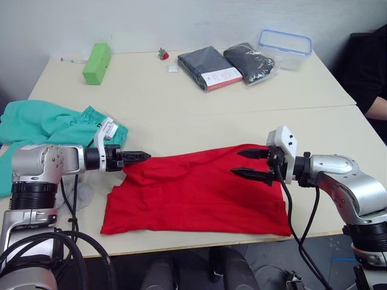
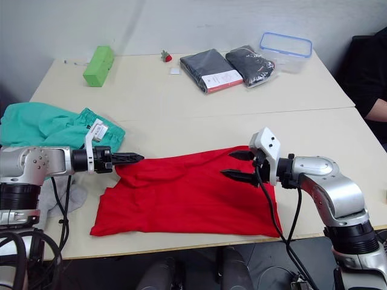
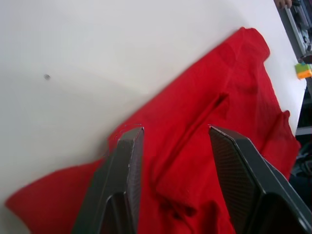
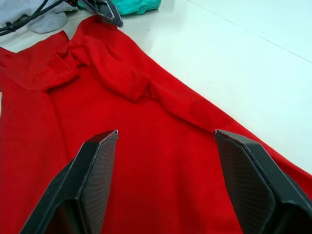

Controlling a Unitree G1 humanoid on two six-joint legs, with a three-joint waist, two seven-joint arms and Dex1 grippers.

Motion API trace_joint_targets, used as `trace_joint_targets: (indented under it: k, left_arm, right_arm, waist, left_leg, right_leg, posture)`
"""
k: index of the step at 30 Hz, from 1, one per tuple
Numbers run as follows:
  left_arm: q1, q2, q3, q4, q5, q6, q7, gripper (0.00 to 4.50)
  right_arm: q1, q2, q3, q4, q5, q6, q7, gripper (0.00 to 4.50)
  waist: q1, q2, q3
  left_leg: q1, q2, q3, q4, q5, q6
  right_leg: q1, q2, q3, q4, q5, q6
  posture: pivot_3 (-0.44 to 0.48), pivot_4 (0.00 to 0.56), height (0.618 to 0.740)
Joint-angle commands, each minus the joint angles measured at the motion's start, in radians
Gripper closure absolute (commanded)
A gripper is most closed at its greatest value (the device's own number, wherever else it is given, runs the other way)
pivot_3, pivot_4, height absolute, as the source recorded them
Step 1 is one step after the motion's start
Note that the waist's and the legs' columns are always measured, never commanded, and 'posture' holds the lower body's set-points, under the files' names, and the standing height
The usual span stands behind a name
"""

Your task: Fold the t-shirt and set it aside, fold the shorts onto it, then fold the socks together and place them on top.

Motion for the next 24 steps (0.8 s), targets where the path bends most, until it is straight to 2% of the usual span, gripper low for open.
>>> trace_joint_targets:
  k: [1, 9, 15, 18, 23, 24]
  left_arm:
    - [0.018, 0.022, -0.021, -0.064, -0.013, 0.011, -0.036, 2.27]
    - [0.070, 0.039, -0.115, -0.115, 0.034, -0.034, -0.056, 2.27]
    - [0.061, 0.016, -0.124, -0.073, 0.066, -0.061, -0.040, 2.27]
    - [0.049, 0.000, -0.108, -0.056, 0.063, -0.063, -0.033, 2.90]
    - [0.034, -0.002, -0.093, -0.042, 0.049, -0.049, -0.046, 4.47]
    - [0.033, -0.001, -0.092, -0.040, 0.048, -0.048, -0.049, 4.47]
  right_arm:
    - [0.006, -0.006, -0.026, -0.056, 0.027, 0.000, 0.004, 1.30]
    - [0.017, -0.019, -0.029, -0.089, 0.049, 0.006, 0.018, 1.30]
    - [0.015, -0.020, -0.028, -0.090, 0.052, 0.005, 0.020, 1.30]
    - [0.015, -0.021, -0.028, -0.089, 0.052, 0.005, 0.019, 1.30]
    - [0.013, -0.021, -0.029, -0.085, 0.053, 0.005, 0.015, 1.30]
    - [0.014, -0.021, -0.029, -0.086, 0.053, 0.005, 0.014, 1.30]
  waist:
    - [0.000, 0.000, 0.000]
    - [0.000, 0.000, 0.000]
    - [0.001, 0.000, 0.000]
    - [0.002, 0.000, 0.000]
    - [0.001, 0.000, 0.000]
    - [0.001, 0.000, 0.000]
  left_leg:
    - [0.000, 0.000, 0.000, 0.000, 0.000, 0.000]
    - [0.000, 0.000, 0.000, 0.000, 0.000, 0.000]
    - [0.000, 0.000, 0.000, 0.000, 0.000, 0.000]
    - [0.001, 0.000, 0.000, 0.000, 0.000, 0.000]
    - [0.000, 0.000, 0.000, 0.000, 0.000, 0.000]
    - [0.000, 0.000, 0.000, 0.000, 0.000, 0.000]
  right_leg:
    - [0.000, 0.000, 0.000, 0.000, 0.000, 0.000]
    - [0.000, 0.000, 0.001, 0.000, 0.000, 0.000]
    - [0.000, 0.000, 0.001, 0.000, 0.000, 0.000]
    - [0.000, 0.000, 0.001, 0.000, 0.000, 0.000]
    - [0.000, 0.000, 0.001, 0.000, 0.000, 0.000]
    - [0.000, 0.000, 0.000, 0.000, 0.000, 0.000]
  posture:
    - [0.000, 0.150, 0.740]
    - [0.000, 0.150, 0.740]
    - [0.000, 0.150, 0.740]
    - [0.000, 0.150, 0.740]
    - [0.000, 0.150, 0.740]
    - [0.000, 0.150, 0.740]
